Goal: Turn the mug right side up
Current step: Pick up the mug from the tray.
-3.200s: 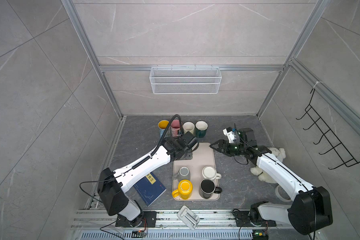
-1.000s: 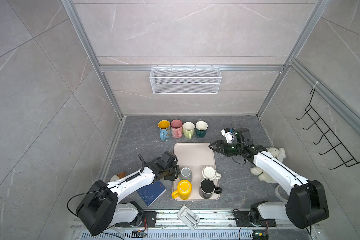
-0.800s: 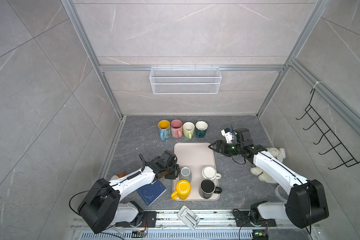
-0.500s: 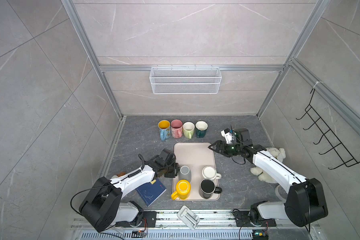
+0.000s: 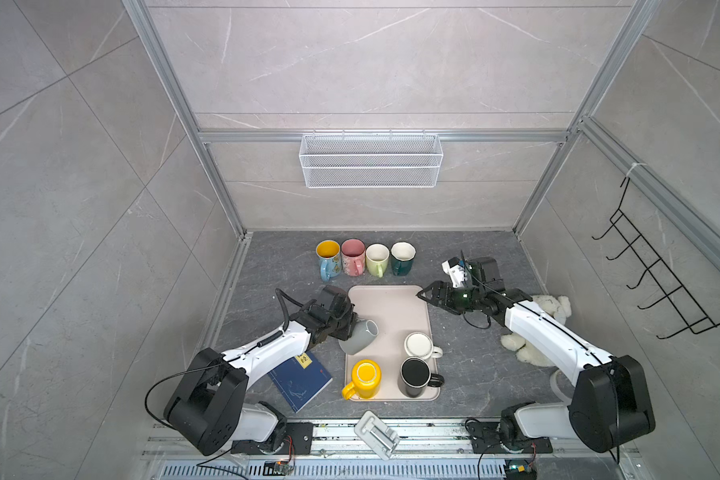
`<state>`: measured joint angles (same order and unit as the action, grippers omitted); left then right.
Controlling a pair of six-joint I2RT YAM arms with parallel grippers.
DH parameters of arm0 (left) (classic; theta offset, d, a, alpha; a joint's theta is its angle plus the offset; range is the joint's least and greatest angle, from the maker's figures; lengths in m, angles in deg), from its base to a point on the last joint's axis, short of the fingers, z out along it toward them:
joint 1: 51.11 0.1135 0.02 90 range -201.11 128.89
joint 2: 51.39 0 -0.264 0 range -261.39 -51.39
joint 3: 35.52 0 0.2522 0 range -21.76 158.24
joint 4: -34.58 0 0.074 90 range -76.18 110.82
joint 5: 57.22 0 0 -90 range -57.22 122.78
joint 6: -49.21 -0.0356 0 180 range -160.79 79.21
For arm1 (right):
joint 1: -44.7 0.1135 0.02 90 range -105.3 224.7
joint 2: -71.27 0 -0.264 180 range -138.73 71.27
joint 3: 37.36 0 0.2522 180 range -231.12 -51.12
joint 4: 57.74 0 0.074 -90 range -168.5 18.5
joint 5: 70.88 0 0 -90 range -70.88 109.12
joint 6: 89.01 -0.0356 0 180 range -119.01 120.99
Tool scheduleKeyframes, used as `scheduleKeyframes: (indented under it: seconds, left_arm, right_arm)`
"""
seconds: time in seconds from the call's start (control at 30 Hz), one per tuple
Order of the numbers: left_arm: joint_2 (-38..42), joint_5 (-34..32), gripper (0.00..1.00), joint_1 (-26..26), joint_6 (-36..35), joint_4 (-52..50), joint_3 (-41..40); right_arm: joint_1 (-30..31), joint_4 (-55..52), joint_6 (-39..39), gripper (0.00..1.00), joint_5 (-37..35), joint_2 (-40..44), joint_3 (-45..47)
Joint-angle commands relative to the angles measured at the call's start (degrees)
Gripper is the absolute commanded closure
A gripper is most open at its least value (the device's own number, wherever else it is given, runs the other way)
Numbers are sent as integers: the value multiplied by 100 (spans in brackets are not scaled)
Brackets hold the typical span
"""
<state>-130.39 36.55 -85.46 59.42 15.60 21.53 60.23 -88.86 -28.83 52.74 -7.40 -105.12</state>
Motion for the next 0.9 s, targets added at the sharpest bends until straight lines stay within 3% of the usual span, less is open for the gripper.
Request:
scheduleKeyframes:
  seconds: [0.0,0.43,0.63,0.87]
  left_arm:
    - [113,-65,100,17,-799,425,328]
    - [575,-434,100,-116,-3157,521,843]
    - [592,-1152,100,-784,-5064,55,1560]
    - [214,-2101,100,-1455,-6669,-81,2131]
  right_arm:
    - [36,-172,109,23,-84,47,-102]
    - [35,-228,100,23,-96,141,-111]
    - [44,-291,125,24,-107,238,-150]
    - [51,-433,213,24,-132,247,-277]
